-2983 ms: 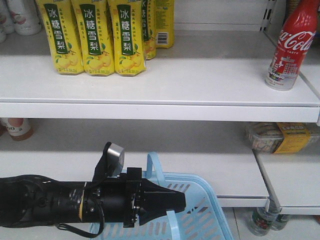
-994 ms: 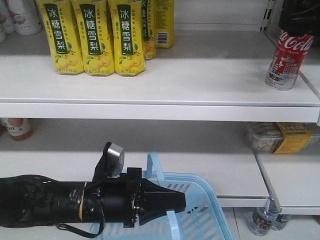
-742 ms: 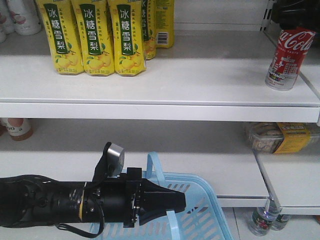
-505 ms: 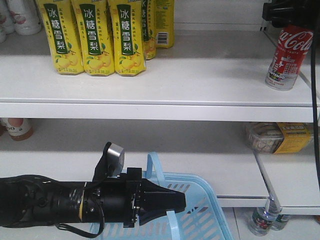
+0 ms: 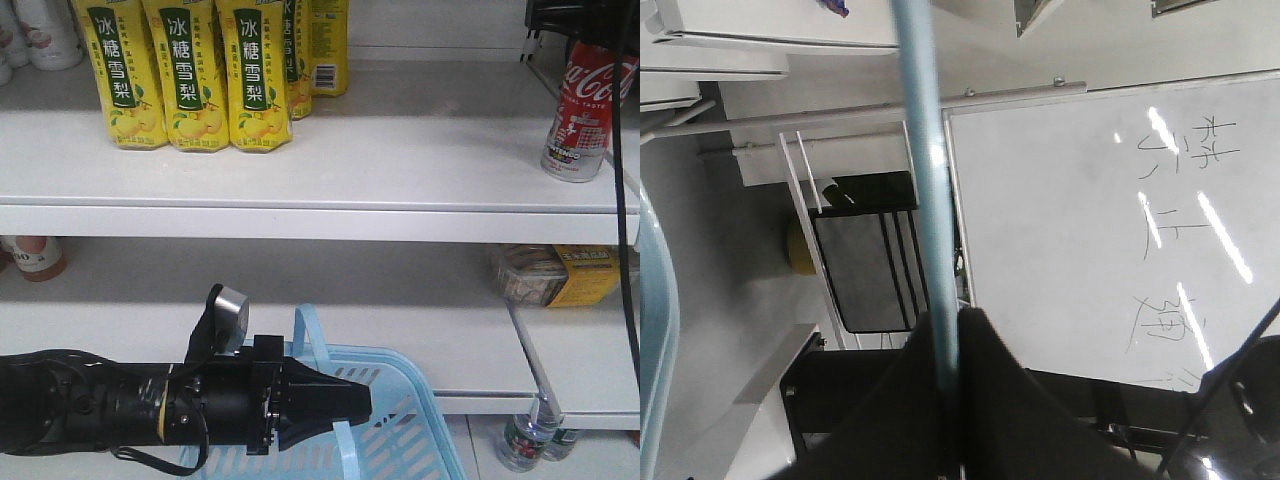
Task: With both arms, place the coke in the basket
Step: 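Close the right gripper on the bottle cap and lift it off the shelf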
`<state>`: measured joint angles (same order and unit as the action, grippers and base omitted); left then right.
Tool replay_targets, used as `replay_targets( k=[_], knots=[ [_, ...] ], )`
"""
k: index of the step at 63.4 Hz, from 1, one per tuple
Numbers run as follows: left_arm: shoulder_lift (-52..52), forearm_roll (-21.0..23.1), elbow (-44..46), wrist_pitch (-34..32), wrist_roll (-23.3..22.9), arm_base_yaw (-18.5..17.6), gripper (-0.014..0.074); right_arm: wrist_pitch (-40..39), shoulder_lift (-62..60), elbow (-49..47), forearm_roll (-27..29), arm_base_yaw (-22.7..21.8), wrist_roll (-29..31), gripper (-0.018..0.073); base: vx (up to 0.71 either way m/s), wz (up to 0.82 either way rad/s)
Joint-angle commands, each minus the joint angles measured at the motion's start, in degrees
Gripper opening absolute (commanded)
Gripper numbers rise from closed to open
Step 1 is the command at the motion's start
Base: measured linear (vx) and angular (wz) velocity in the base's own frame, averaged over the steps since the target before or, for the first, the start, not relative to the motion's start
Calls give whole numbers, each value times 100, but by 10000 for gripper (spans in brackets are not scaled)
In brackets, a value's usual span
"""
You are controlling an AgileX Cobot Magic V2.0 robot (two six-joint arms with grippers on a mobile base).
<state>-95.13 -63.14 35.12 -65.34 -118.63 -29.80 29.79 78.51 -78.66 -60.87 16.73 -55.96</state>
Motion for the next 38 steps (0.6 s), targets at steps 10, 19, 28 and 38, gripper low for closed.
replay_targets(
  k=[10, 19, 28, 38],
  knots=[
    [261, 301, 133, -1333, 21, -16, -6, -78, -807, -186, 431, 5, 478, -9, 0, 0],
    [261, 301, 133, -1333, 21, -16, -6, 69, -1350, -186, 1998, 5, 1820, -9, 0, 0],
    [261, 301, 133, -1333, 21, -16, -6, 679, -1899, -186, 4382, 5, 3895, -9, 0, 0],
    [261, 301, 133, -1333, 21, -16, -6, 1809, -2183, -186, 7134, 5, 6293, -8, 0, 0]
  ],
)
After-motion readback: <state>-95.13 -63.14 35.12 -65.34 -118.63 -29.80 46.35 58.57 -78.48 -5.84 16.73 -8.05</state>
